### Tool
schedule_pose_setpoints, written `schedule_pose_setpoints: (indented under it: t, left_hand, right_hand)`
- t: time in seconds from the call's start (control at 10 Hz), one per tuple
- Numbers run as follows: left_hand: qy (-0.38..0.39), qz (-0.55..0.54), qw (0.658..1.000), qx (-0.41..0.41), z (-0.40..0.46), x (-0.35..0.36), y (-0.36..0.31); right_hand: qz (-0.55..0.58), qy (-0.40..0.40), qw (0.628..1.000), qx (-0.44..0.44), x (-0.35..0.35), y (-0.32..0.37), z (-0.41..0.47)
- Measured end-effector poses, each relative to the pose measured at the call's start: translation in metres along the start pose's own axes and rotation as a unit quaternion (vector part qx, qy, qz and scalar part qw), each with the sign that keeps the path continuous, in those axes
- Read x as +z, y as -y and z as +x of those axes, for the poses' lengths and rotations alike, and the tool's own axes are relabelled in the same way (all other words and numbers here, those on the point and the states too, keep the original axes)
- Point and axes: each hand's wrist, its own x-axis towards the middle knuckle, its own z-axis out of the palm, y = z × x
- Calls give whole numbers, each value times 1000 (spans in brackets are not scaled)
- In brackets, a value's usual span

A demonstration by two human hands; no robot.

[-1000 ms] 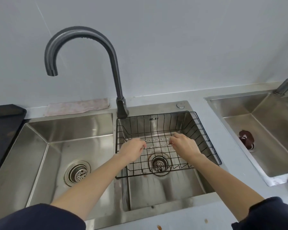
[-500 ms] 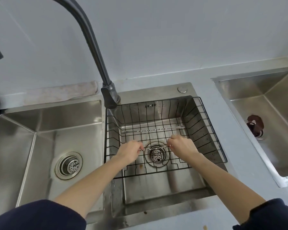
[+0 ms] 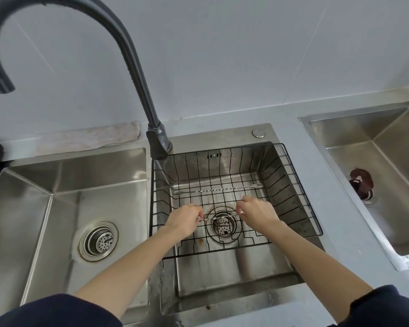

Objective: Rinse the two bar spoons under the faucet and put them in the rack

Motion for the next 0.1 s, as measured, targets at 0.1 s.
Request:
schedule_pose_setpoints:
  t: [0.1]
  left_hand:
    - [-24,-23,999,-11,-9,-11,-1]
  right_hand:
    - [28,-20,999,18,-8,12,-1]
